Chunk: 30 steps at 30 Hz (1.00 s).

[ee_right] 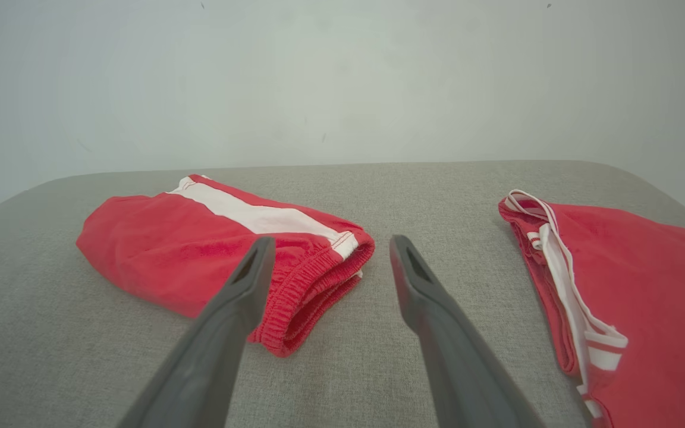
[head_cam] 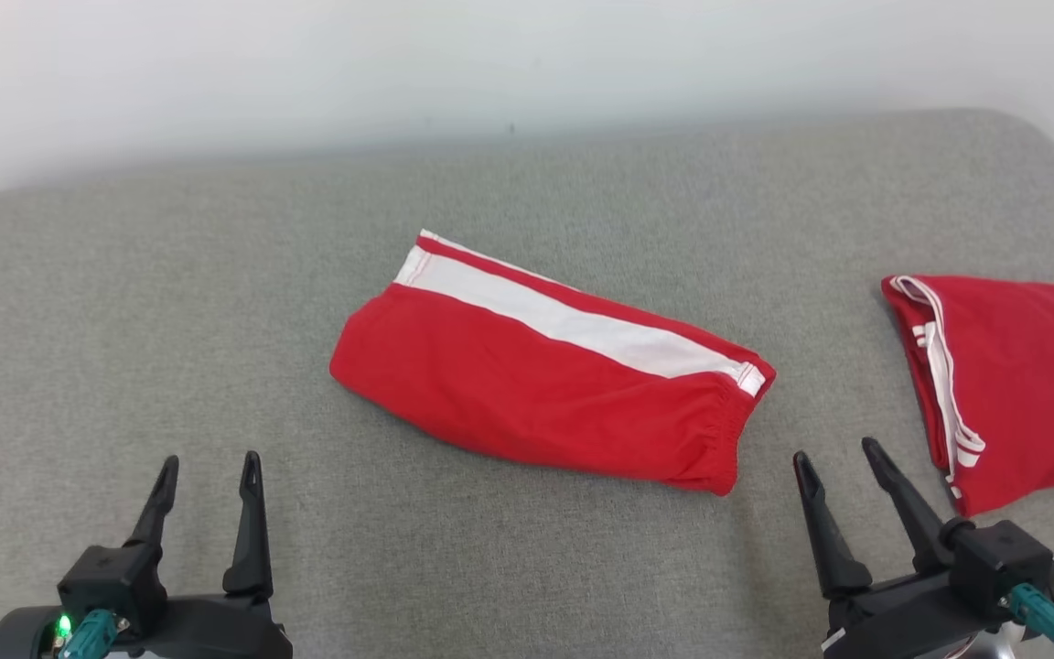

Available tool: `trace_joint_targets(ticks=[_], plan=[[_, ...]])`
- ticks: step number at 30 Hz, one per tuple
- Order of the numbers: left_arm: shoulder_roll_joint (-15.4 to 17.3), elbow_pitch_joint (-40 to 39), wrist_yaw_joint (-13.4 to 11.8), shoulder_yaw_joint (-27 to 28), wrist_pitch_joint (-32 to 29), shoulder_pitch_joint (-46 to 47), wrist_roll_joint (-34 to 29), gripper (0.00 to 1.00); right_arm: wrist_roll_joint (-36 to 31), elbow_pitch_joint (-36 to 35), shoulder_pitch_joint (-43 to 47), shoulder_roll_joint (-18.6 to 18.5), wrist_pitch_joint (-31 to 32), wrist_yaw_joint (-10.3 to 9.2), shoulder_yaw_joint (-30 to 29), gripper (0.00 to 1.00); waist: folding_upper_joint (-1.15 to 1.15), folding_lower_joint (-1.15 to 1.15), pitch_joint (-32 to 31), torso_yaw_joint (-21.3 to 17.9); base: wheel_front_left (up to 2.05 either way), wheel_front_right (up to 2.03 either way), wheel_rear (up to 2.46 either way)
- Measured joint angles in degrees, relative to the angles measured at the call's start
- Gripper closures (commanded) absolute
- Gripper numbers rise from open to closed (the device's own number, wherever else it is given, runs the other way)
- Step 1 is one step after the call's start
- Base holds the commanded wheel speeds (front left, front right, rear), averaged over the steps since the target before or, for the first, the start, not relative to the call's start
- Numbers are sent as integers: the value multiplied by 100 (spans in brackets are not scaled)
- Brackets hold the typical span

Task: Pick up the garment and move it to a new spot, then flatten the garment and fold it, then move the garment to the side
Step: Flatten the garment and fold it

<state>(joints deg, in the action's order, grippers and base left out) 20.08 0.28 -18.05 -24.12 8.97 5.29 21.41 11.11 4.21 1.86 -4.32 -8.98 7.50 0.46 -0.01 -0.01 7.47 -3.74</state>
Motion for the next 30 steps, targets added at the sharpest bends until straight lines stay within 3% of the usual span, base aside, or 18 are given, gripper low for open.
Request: trace_joint_targets(ticks=[15, 20, 24, 30], plan=[[38, -25, 70, -108, -194, 75, 42, 0, -23, -425, 238, 89, 237, 0, 47, 0, 0, 1, -118, 127, 0, 0, 0], [-145, 286, 698, -424, -630, 729, 313, 0, -3, -489, 185, 103, 243, 0, 130, 0, 0, 2, 54, 124, 0, 0, 0], [-281, 1029, 1228, -588, -1143, 1445, 609, 0, 56, -488, 47, 114, 234, 0, 297, 0, 1, 2, 231, 10, 0, 0, 0], [-293, 2329, 1681, -459, -1508, 2318, 950, 0, 169, -382, -144, 119, 89, 0, 379, 0, 1, 3, 456, -374, 0, 0, 0]])
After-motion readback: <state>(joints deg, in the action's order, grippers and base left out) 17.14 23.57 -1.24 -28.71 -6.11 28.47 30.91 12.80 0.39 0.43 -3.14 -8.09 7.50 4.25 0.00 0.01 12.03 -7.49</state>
